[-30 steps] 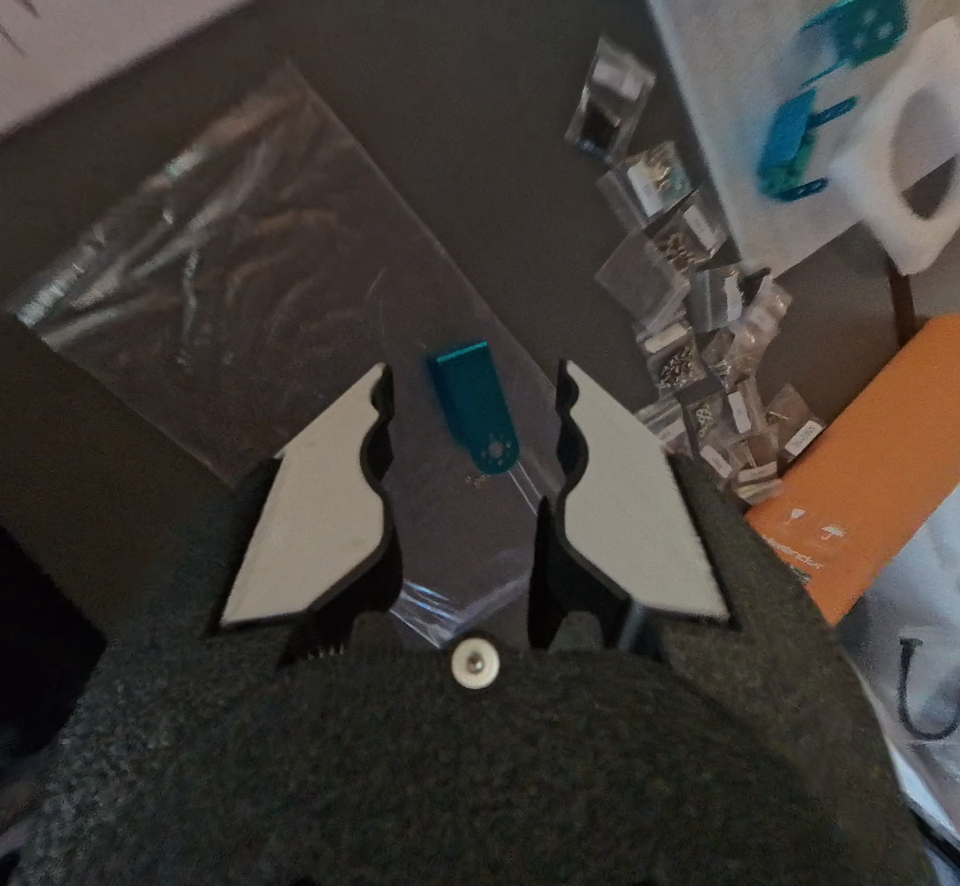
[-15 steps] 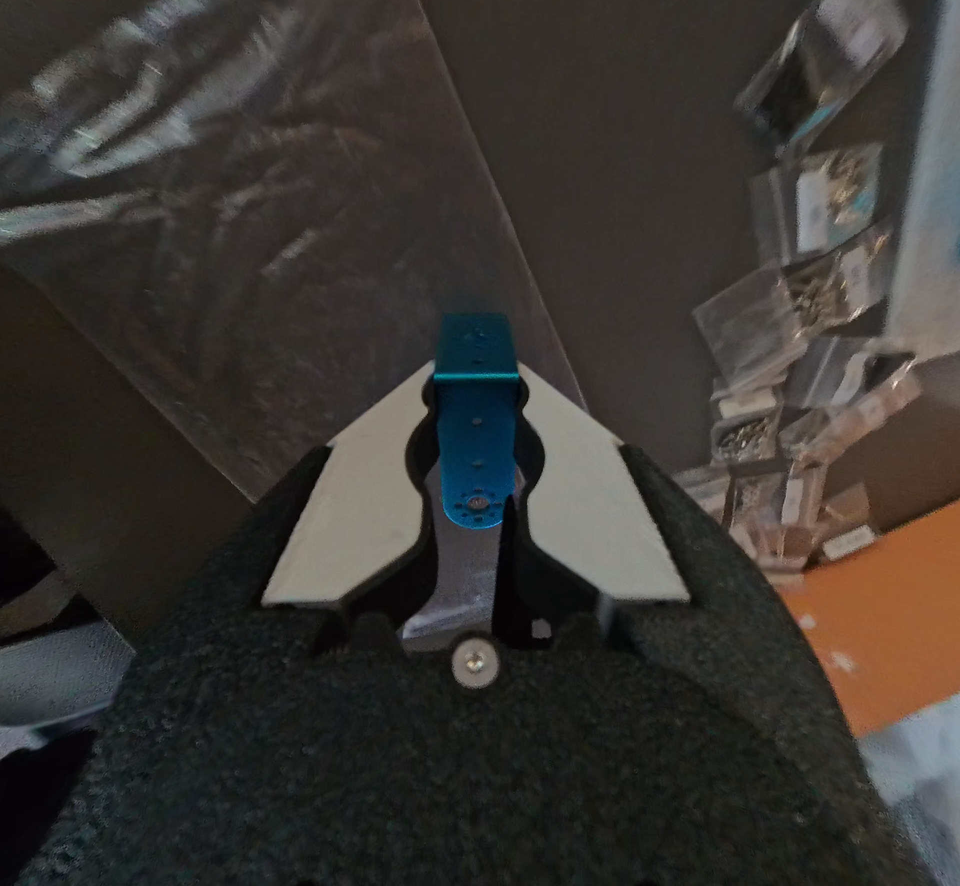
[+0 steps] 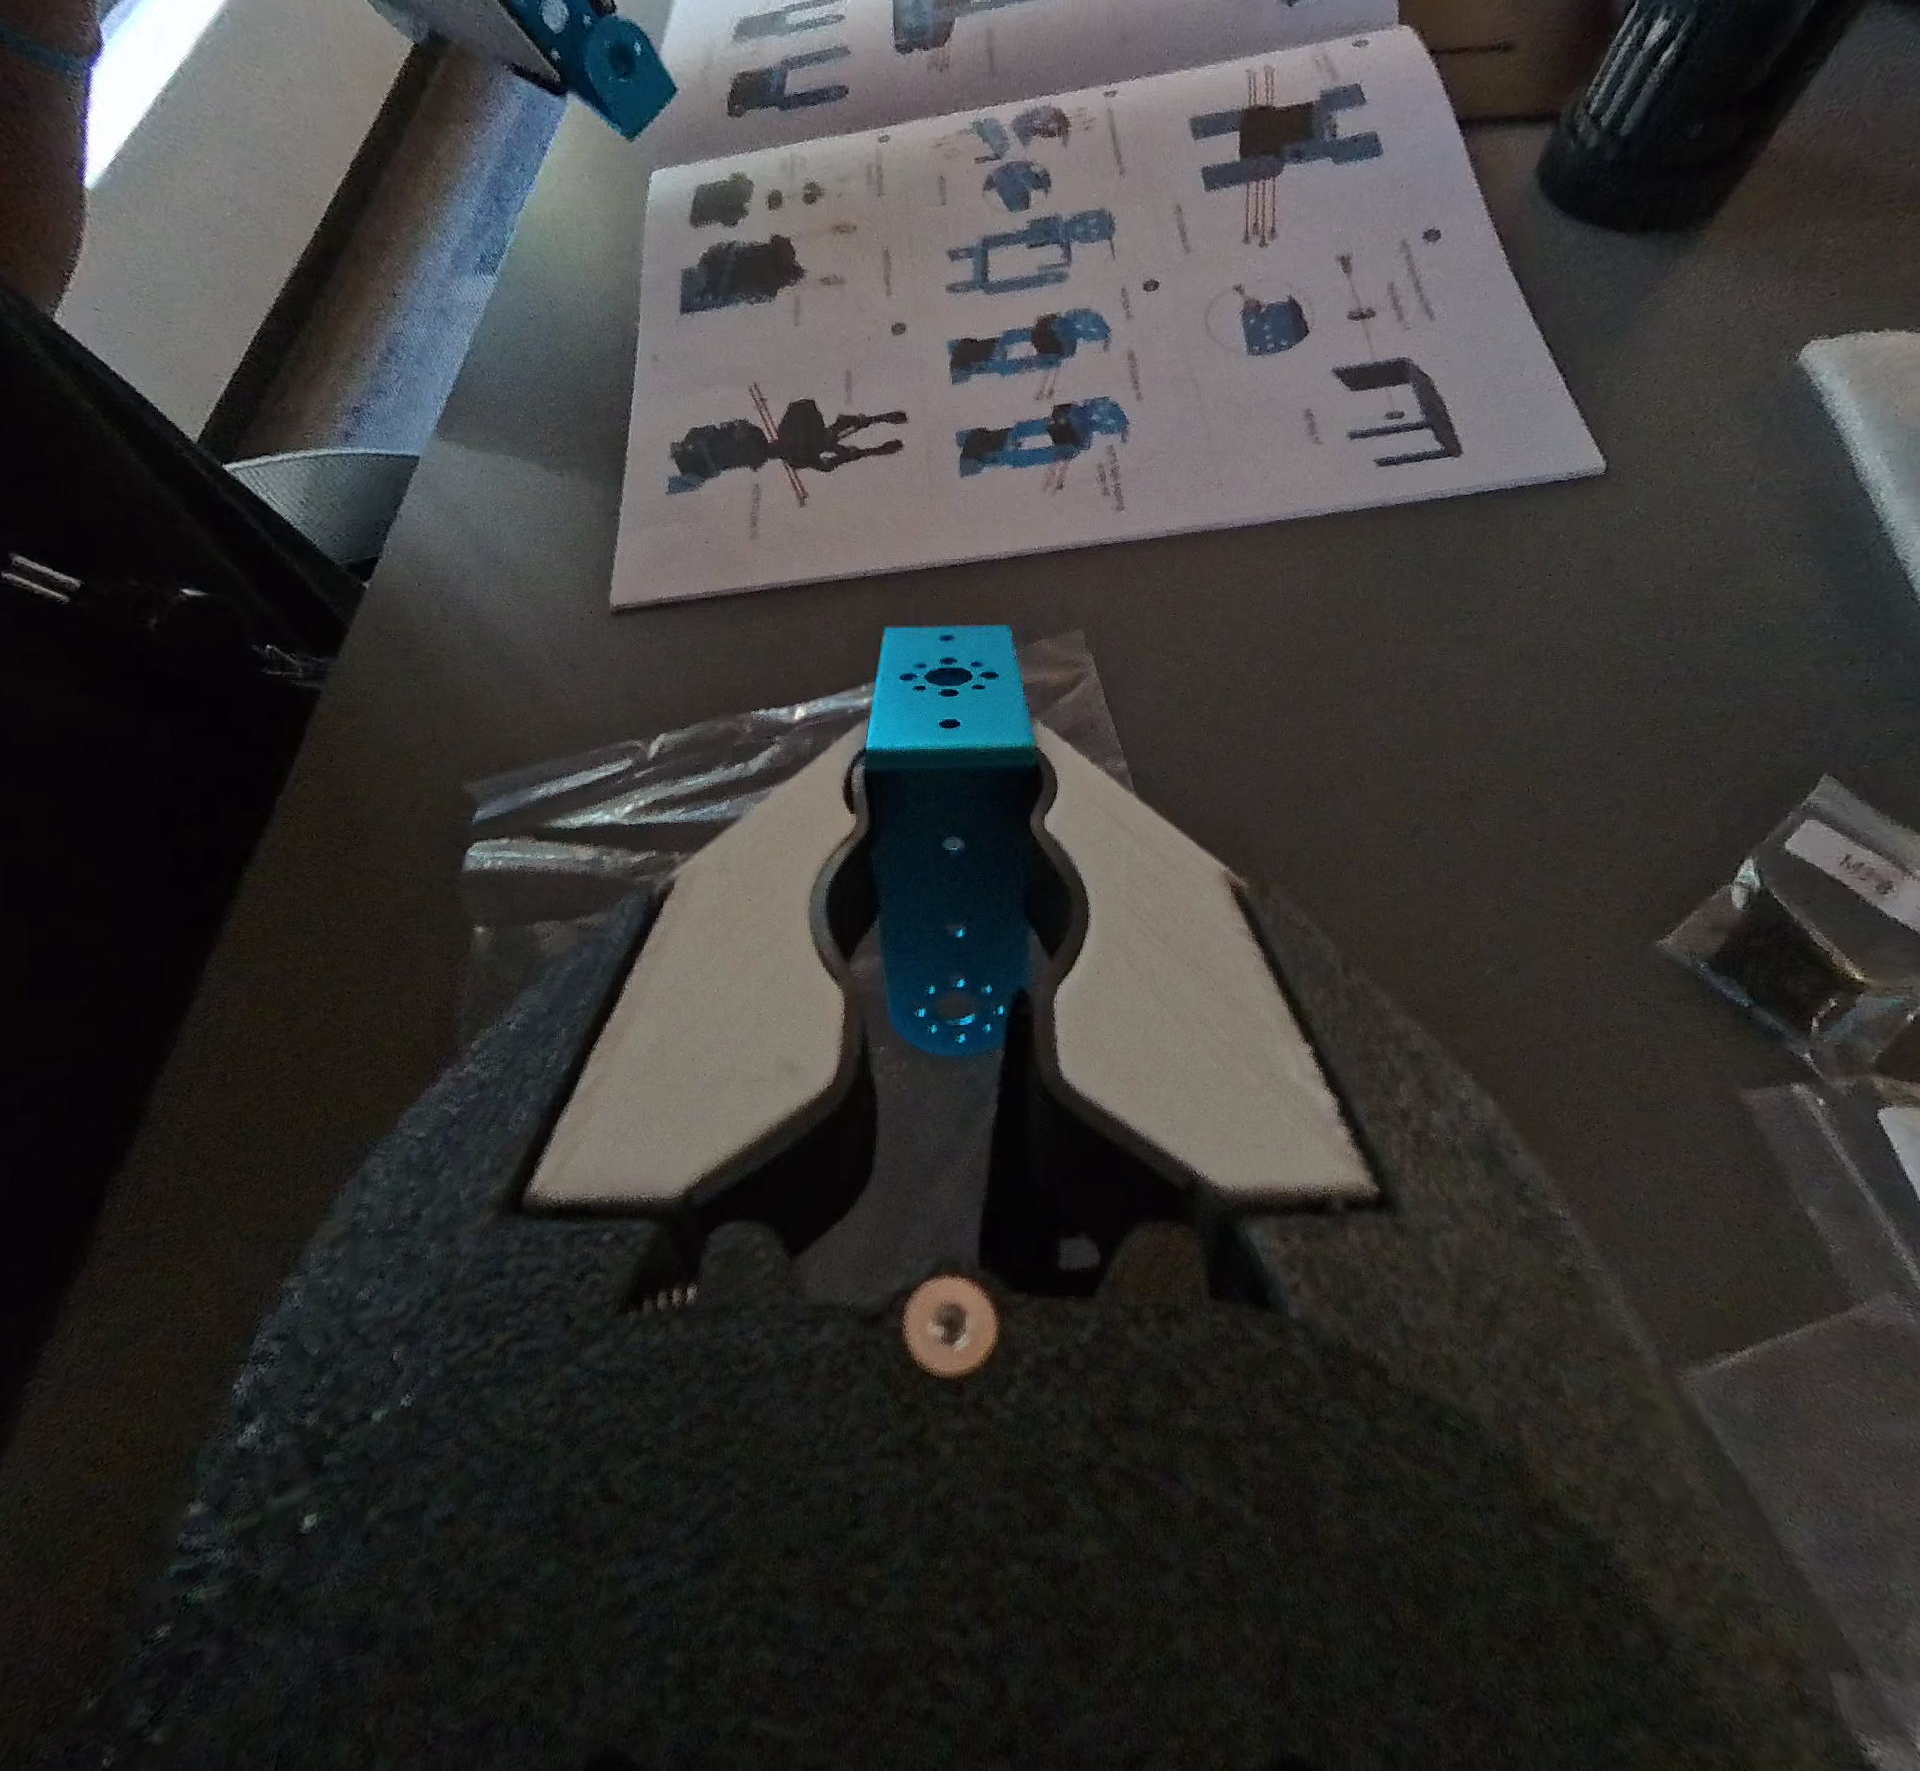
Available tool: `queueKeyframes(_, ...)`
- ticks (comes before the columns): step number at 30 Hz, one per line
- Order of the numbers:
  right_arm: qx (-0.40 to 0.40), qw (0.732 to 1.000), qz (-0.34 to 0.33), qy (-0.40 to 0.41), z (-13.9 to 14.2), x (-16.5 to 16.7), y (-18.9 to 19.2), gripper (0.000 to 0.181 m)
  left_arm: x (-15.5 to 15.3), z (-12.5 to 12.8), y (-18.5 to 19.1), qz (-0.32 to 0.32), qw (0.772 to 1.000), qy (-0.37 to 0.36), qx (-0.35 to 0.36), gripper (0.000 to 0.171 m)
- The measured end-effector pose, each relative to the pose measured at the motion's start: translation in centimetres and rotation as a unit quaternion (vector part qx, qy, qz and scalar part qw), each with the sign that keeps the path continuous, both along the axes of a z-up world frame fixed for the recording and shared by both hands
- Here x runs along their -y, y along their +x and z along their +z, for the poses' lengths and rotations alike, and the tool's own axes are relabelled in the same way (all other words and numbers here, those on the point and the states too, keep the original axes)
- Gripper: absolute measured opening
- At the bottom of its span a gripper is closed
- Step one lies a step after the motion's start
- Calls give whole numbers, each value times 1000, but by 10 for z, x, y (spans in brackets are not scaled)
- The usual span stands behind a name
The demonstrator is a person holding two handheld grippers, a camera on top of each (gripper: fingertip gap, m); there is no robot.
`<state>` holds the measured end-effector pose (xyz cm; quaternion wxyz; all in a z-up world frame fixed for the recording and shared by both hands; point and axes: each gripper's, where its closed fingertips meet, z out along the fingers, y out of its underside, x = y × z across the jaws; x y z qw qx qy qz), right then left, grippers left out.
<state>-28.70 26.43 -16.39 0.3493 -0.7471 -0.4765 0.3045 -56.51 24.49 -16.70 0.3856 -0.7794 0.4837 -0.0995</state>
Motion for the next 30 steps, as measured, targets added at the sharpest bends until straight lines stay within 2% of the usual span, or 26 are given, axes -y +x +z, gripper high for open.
queueKeyframes(9, 78, 997, -11, -7, -17, 17, 47, 24, 4, 2, 11, -2, 1000, 0, -5, 22)
queueKeyframes(26, 61, 997, -38, 2, -15, 24, 75, 28, 8, 6, 35, -22, 1000, 2, -22, 22)
queueKeyframes(30, 55, 997, -44, 2, -12, 25, 77, 36, 8, 6, 39, -25, 999, 1, -22, 22)
